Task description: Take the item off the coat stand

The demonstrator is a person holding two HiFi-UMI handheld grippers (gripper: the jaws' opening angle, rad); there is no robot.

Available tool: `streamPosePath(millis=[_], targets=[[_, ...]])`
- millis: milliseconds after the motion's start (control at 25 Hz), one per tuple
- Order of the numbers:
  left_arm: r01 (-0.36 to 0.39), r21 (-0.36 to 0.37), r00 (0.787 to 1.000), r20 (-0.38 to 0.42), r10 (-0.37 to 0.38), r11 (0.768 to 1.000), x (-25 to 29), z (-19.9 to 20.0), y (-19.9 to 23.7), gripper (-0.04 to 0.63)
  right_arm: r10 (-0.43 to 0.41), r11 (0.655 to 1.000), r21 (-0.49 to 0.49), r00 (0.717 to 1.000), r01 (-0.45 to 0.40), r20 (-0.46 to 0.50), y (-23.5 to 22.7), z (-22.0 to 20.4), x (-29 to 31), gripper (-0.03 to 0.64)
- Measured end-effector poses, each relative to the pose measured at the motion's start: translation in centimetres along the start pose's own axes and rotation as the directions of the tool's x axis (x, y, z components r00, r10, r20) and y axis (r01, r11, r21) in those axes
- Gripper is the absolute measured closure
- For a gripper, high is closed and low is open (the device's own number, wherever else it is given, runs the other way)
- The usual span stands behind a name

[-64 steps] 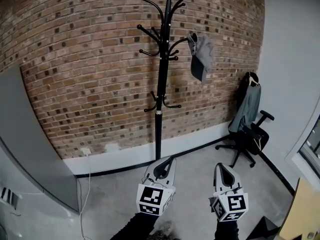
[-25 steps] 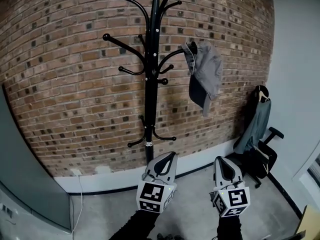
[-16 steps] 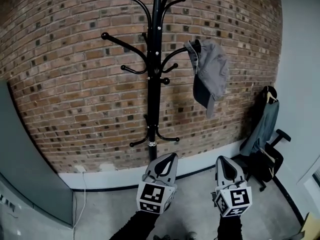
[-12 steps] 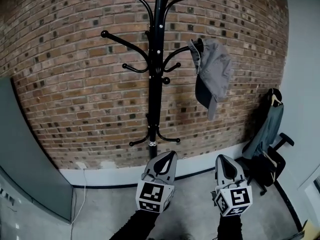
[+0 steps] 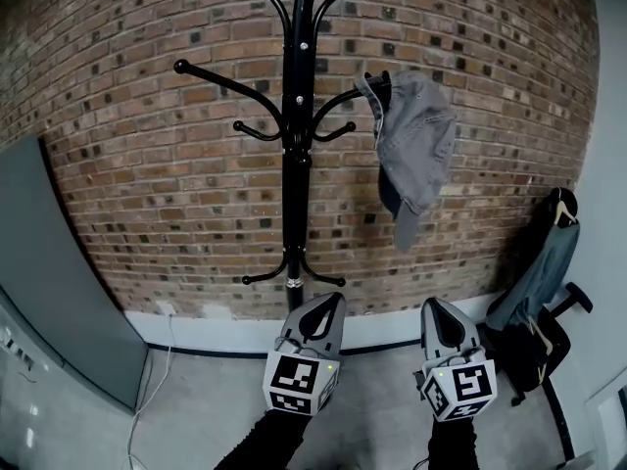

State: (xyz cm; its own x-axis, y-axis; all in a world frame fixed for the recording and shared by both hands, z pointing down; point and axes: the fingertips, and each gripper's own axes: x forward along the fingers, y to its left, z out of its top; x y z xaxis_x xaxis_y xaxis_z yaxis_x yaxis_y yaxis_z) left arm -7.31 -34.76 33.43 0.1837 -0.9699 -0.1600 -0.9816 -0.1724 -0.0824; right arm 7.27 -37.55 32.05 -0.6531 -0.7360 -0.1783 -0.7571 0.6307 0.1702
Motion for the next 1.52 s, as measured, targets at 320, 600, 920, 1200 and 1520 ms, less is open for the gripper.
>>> streamPosePath(millis=[320,600,920,1200,1520], targets=[[-0.092,0.017,0.996,-0.002,0.092,0.996,1.3,0.0,-0.7,0.589,0.100,0.995,0.013,0.995,-0.101,0.026,-2.0,-0.3,1.8,0.607],[-0.161,0.017,0.987,-0.015,0.161,0.987,1.4,-0.6,-0.8,0.589,0.171,0.985,0.012,0.985,-0.171,0.034,-2.6,-0.4,3.0,0.607],[-0.203,0.013,0.979,-0.009,0.203,0.979,1.2,-0.3,-0.9,0.588,0.226,0.974,0.010,0.972,-0.227,0.059,-3.1,0.8,3.6,0.606],[-0.216,0.046,0.976,-0.007,0.216,0.975,1.2,0.6,-0.9,0.589,0.250,0.966,0.041,0.964,-0.254,0.090,-3.3,2.0,3.8,0.607],[-0.197,0.075,0.980,-0.009,0.198,0.978,2.4,2.0,-1.0,0.588,0.264,0.957,0.098,0.960,-0.273,0.095,-4.1,2.2,4.2,0.607]])
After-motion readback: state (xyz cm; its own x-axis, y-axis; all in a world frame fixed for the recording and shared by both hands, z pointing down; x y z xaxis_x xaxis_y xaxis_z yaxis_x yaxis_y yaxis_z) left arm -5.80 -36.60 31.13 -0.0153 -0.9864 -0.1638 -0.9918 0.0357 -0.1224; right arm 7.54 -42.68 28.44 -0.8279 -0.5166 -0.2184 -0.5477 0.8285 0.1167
